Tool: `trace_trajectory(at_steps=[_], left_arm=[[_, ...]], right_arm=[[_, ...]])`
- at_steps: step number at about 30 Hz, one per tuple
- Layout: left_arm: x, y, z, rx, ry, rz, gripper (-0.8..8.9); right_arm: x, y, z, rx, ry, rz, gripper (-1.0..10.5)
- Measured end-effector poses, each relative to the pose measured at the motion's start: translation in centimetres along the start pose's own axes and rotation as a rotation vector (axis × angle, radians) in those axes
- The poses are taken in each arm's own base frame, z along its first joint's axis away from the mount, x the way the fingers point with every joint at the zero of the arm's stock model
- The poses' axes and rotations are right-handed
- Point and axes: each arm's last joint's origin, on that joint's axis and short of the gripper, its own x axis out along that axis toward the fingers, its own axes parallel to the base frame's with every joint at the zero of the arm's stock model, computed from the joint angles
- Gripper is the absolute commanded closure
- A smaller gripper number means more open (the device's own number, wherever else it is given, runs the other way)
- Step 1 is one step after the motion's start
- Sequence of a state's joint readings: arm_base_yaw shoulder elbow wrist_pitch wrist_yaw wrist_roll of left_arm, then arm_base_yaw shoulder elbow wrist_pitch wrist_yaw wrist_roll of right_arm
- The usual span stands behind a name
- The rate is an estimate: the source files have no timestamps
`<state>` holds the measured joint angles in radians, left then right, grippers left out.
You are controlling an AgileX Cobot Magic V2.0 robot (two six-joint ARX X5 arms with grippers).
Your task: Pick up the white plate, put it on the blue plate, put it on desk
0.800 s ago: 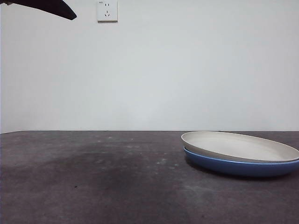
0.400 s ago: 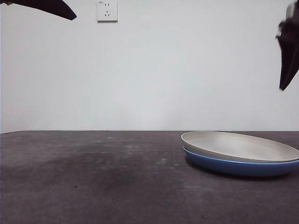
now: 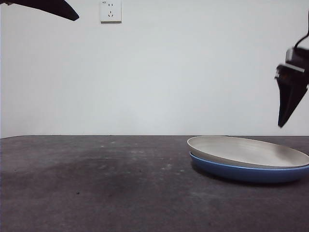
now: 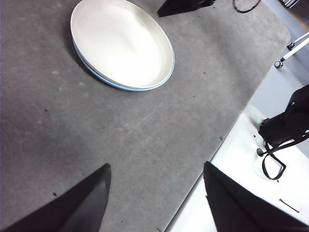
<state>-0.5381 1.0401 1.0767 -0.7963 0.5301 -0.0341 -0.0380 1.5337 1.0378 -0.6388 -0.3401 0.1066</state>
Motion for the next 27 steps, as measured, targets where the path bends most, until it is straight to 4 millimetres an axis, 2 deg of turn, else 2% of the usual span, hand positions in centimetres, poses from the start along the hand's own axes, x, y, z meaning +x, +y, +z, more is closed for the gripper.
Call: trace_trajectory(at_steps=[3, 8, 12, 18, 21, 27], left_arm=[[0.0, 0.0, 0.0, 0.0, 0.0, 0.0, 5.06], [0.0, 0.0, 0.0, 0.0, 0.0, 0.0, 5.06], [0.0, 0.0, 0.0, 0.0, 0.0, 0.0, 5.05], [0.0, 0.0, 0.0, 0.0, 0.0, 0.0, 5.06], [0.0, 0.0, 0.0, 0.0, 0.0, 0.0, 5.06], [0.0, 0.0, 0.0, -0.001, 0.0, 0.0, 5.06]], right_arm=[[1.3, -0.5, 0.1, 0.009, 0.028, -0.001, 6.2], [2.8, -0.9, 0.2, 0.017, 0.055, 0.022, 6.3], [3.6, -1.2, 0.3, 0.02, 0.064, 0.027, 7.1], [4.4, -1.4, 0.3, 0.026, 0.079, 0.025, 7.4], [4.4, -1.5, 0.3, 0.026, 0.078, 0.023, 8.5], [4.4, -1.5, 0.3, 0.025, 0.074, -0.004, 9.0]])
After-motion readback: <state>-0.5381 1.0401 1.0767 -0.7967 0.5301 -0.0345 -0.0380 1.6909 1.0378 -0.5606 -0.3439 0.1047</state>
